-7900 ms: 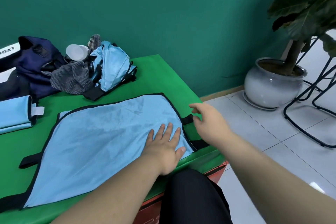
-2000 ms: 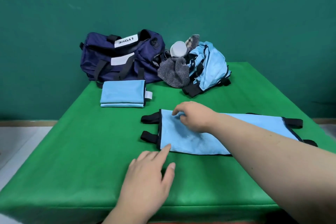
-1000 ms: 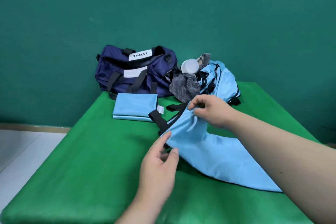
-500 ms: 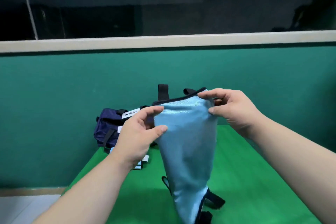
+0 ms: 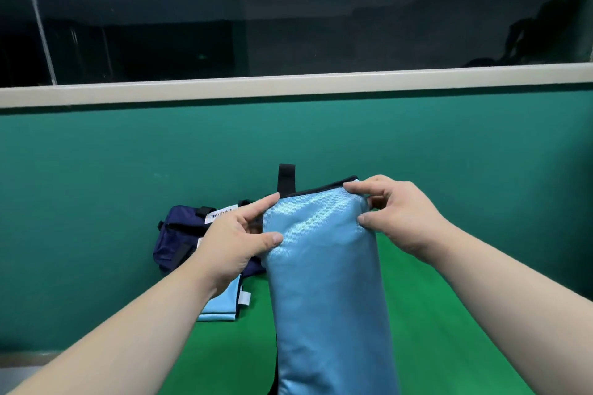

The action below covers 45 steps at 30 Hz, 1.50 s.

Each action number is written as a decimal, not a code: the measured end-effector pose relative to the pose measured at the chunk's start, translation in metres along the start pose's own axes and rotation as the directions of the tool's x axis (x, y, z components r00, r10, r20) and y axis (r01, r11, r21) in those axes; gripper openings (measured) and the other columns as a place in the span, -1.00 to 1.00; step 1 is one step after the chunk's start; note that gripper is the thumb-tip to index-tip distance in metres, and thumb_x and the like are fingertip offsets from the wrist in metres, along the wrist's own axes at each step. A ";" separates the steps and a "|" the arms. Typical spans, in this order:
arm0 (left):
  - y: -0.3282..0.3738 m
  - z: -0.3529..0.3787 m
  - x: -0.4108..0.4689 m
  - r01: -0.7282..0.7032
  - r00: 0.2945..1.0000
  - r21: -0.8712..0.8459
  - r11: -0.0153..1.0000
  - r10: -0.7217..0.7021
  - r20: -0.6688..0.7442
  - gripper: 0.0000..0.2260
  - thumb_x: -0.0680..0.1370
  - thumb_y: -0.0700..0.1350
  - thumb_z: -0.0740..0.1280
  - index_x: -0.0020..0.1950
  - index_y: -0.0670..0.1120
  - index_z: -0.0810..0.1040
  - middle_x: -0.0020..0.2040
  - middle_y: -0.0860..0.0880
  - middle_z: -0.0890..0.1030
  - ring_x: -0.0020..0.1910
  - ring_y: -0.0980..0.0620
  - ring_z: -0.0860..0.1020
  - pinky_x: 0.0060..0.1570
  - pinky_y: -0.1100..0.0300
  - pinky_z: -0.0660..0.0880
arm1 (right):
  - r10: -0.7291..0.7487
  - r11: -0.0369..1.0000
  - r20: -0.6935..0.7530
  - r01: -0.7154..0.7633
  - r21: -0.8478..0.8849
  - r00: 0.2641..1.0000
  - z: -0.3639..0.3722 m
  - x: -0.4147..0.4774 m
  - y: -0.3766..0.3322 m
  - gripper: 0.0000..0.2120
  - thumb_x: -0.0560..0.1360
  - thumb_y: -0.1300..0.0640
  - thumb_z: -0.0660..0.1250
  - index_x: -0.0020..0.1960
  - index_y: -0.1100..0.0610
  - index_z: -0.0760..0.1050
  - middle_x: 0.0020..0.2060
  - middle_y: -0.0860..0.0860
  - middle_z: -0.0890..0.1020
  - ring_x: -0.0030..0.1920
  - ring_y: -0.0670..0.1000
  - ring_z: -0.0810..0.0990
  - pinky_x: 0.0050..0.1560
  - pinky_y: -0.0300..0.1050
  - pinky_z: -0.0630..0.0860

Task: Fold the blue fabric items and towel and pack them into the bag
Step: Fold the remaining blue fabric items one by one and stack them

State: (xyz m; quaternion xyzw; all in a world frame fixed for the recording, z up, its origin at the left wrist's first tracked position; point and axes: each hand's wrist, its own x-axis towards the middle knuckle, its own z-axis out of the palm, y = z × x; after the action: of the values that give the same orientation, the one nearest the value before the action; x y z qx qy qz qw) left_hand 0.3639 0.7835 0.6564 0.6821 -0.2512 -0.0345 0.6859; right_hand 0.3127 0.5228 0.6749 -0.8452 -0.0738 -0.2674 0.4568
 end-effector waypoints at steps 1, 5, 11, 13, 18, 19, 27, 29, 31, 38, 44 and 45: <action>-0.002 -0.001 0.011 0.001 1.000 0.030 1.000 -0.001 -0.001 -0.46 0.47 -0.47 0.39 0.30 0.06 0.54 0.07 -0.05 0.71 -0.04 0.04 0.65 0.09 0.07 0.61 | 0.015 1.000 -0.003 -0.015 -0.028 1.000 0.002 0.011 0.003 -0.44 0.37 0.41 0.37 0.17 -0.16 0.63 0.10 -0.09 0.60 0.07 0.10 0.61 0.22 0.00 0.54; 0.003 -0.003 0.068 -0.028 0.999 0.177 0.984 0.035 -0.036 -0.43 0.43 -0.39 0.46 0.32 0.10 0.55 0.04 0.01 0.72 -0.06 0.05 0.62 0.24 -0.04 0.53 | 0.043 0.982 -0.021 -0.047 -0.185 0.999 0.002 0.069 0.004 -0.43 0.39 0.41 0.30 0.29 -0.03 0.59 0.11 -0.16 0.56 -0.04 -0.14 0.58 -0.10 -0.47 0.45; 0.066 -0.004 0.134 -0.237 0.955 0.307 0.922 0.279 -0.101 -0.41 0.42 -0.30 0.48 0.24 0.32 0.55 0.08 0.16 0.69 -0.09 0.13 0.61 0.27 0.02 0.50 | -0.080 0.989 -0.212 0.052 -0.136 0.974 -0.026 0.134 -0.037 -0.42 0.40 0.43 0.26 0.21 -0.14 0.60 0.11 -0.18 0.57 0.05 -0.07 0.58 -0.01 -0.34 0.52; 0.072 -0.006 0.129 -0.309 0.927 0.326 0.894 0.360 -0.109 -0.43 0.40 -0.25 0.48 0.19 0.39 0.56 0.13 0.16 0.67 -0.03 0.16 0.61 0.28 0.06 0.51 | -0.155 0.987 -0.267 0.137 -0.087 0.951 -0.028 0.122 -0.044 -0.41 0.40 0.44 0.28 0.08 -0.25 0.59 0.07 -0.22 0.59 0.04 -0.10 0.59 0.07 -0.27 0.53; 0.014 0.005 0.046 -0.395 0.900 0.367 0.842 0.434 -0.028 -0.39 0.42 -0.29 0.46 0.20 0.39 0.53 0.21 0.36 0.57 0.24 0.29 0.52 0.27 0.40 0.37 | -0.160 0.985 -0.302 0.171 0.010 0.940 -0.005 0.020 -0.010 -0.40 0.43 0.46 0.34 0.01 -0.29 0.60 -0.05 -0.25 0.56 -0.12 -0.19 0.56 -0.02 -0.42 0.43; -0.009 0.008 0.025 -0.383 0.909 0.384 0.840 0.417 -0.006 -0.39 0.42 -0.29 0.46 0.22 0.39 0.52 0.21 0.37 0.56 0.25 0.31 0.50 0.26 0.45 0.33 | -0.134 0.990 -0.287 0.139 -0.003 0.949 0.005 -0.005 0.005 -0.41 0.43 0.46 0.35 0.02 -0.28 0.60 -0.03 -0.24 0.56 -0.10 -0.18 0.56 -0.02 -0.45 0.41; -0.209 0.033 -0.121 0.116 0.993 0.343 0.932 -0.110 -0.039 -0.18 0.43 -0.43 0.39 -0.02 0.63 0.47 0.22 0.33 0.55 0.09 0.32 0.57 0.15 0.47 0.39 | 0.246 0.963 0.015 -0.242 -0.122 0.969 0.114 -0.202 0.147 -0.32 0.38 0.54 0.32 -0.01 -0.29 0.52 -0.03 -0.24 0.46 -0.04 -0.22 0.50 -0.06 -0.50 0.35; -0.236 0.038 -0.146 0.180 0.983 0.293 0.939 -0.166 -0.071 -0.20 0.42 -0.45 0.37 -0.04 0.59 0.53 0.19 0.29 0.57 0.08 0.31 0.58 0.13 0.47 0.41 | 0.300 0.950 0.042 -0.295 -0.101 0.953 0.129 -0.227 0.161 -0.35 0.37 0.55 0.29 0.02 -0.23 0.55 -0.05 -0.21 0.46 -0.08 -0.21 0.50 -0.11 -0.48 0.36; -0.247 0.040 -0.158 0.204 0.977 0.242 0.949 -0.182 -0.112 -0.31 0.43 -0.47 0.37 -0.01 0.42 0.63 0.11 0.21 0.65 0.04 0.20 0.62 0.08 0.41 0.46 | 0.315 0.947 0.053 -0.310 -0.088 0.948 0.136 -0.237 0.165 -0.41 0.36 0.54 0.27 0.11 -0.09 0.60 -0.08 -0.13 0.48 -0.10 -0.20 0.50 -0.13 -0.48 0.36; -0.244 0.040 -0.162 0.160 0.977 0.311 0.937 -0.107 -0.182 -0.62 0.54 -0.31 0.39 0.16 0.16 0.61 0.02 0.33 0.62 -0.19 0.30 0.54 -0.08 0.53 0.39 | 0.218 0.967 0.013 -0.214 -0.141 0.976 0.146 -0.239 0.161 -0.44 0.33 0.40 0.21 0.26 0.10 0.59 0.01 -0.07 0.43 0.02 -0.22 0.45 0.01 -0.53 0.34; -0.256 0.037 -0.150 0.090 0.995 0.731 0.676 -0.035 -0.090 -0.68 0.57 -0.06 0.36 0.26 0.27 0.54 0.09 0.45 0.42 0.15 0.44 0.33 0.19 0.26 0.12 | 0.308 0.913 0.006 -0.294 -0.284 0.951 0.144 -0.240 0.173 -0.65 0.41 0.28 0.30 0.14 0.08 0.66 -0.04 -0.19 0.46 -0.11 -0.08 0.52 -0.04 -0.38 0.42; -0.260 0.037 -0.148 0.093 0.996 0.770 0.631 -0.053 -0.078 -0.69 0.58 -0.02 0.33 0.30 0.25 0.53 0.12 0.41 0.44 0.19 0.35 0.34 0.18 0.22 0.09 | 0.328 0.889 0.014 -0.304 -0.343 0.945 0.145 -0.239 0.175 -0.67 0.40 0.17 0.28 0.10 0.03 0.68 -0.06 -0.21 0.47 -0.09 -0.08 0.51 0.05 -0.25 0.44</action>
State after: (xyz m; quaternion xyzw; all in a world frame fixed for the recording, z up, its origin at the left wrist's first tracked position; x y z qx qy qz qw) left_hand 0.2968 0.7899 0.3629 0.9199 -0.1976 0.0648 0.3324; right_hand 0.2305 0.5686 0.3586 -0.9202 0.0950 -0.1680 0.3404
